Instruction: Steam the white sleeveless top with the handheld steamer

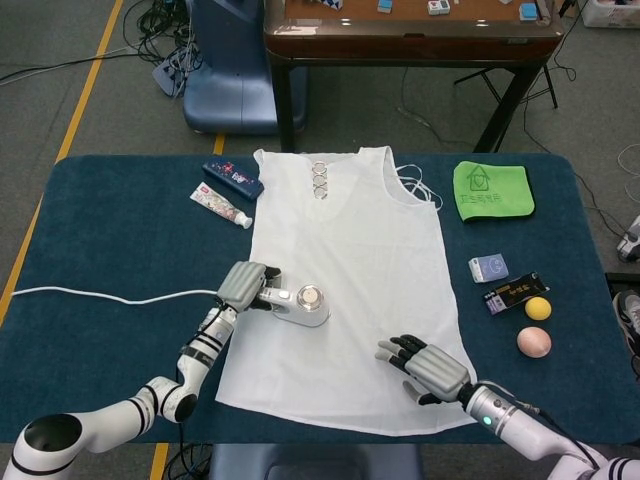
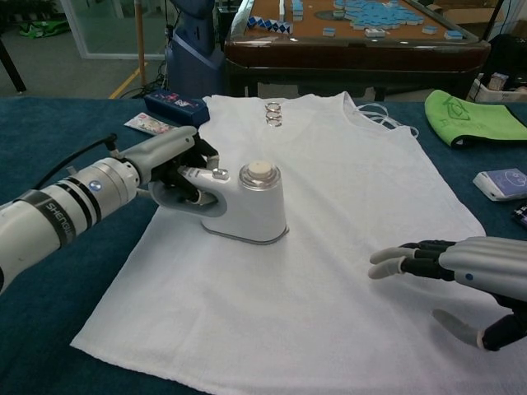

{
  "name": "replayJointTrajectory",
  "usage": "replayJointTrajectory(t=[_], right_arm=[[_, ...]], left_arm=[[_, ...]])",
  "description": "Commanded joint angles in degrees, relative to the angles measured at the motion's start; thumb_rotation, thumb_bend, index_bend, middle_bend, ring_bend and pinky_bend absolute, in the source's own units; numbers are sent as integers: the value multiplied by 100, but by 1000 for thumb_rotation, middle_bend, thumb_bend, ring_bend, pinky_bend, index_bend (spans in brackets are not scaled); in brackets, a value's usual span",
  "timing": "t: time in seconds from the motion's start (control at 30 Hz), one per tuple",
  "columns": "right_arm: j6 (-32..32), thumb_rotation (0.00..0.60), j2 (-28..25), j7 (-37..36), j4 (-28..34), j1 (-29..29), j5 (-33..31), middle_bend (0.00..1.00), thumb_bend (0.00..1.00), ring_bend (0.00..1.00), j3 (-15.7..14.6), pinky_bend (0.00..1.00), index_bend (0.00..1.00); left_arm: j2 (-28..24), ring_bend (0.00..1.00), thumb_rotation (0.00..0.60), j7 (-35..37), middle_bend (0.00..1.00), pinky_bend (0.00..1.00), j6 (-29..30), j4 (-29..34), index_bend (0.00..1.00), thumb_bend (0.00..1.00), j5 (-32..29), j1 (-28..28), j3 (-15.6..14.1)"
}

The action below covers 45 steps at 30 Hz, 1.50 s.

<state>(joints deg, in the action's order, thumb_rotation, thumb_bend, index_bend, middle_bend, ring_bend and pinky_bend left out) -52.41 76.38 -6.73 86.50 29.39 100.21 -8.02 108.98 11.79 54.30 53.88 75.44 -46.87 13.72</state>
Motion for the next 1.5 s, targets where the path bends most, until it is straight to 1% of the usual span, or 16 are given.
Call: replayJointTrajectory(t=[0.03, 0.17, 0.5, 0.67, 0.87, 1.2, 1.33, 1.5], right_arm=[[45, 563, 59, 46, -50, 25, -38, 61, 587, 0, -42, 12, 0], [68, 562, 114, 114, -93, 30, -62, 64, 565, 0, -112, 12, 0], [61, 562, 187, 256, -89, 40, -101, 66, 564, 0, -241, 12, 0], [44, 562, 171, 313, -69, 39, -149, 66, 565, 0, -265, 12, 0], [13, 562, 151, 355, -35, 52, -164, 66, 565, 0, -292, 12, 0], [-44, 562, 97, 433, 37, 56, -159, 67, 564, 0, -354, 12, 0], [-89, 562, 67, 452, 59, 41, -150, 68, 564, 0, -385, 12, 0], [-137, 562, 47, 434, 53, 22, -143, 68, 565, 0, -416, 12, 0]], left_arm=[[68, 726, 600, 10, 865, 732, 18, -62, 843, 186, 32, -26, -16], [175, 726, 600, 61, 863, 732, -20, -150, 843, 185, 36, -95, 7], [620, 720, 600, -3, 859, 732, -175, -343, 842, 185, 15, -447, 152], [684, 720, 600, -62, 858, 732, -104, -426, 842, 185, 117, -514, 114], [433, 719, 600, -42, 858, 732, 45, -362, 842, 186, 212, -355, -12], [-227, 719, 600, -92, 858, 731, 366, 61, 842, 185, 369, 68, -292], [-482, 718, 600, -158, 857, 731, 533, 327, 841, 186, 487, 247, -451], [-674, 716, 600, -256, 857, 731, 680, 735, 840, 185, 674, 392, -659]])
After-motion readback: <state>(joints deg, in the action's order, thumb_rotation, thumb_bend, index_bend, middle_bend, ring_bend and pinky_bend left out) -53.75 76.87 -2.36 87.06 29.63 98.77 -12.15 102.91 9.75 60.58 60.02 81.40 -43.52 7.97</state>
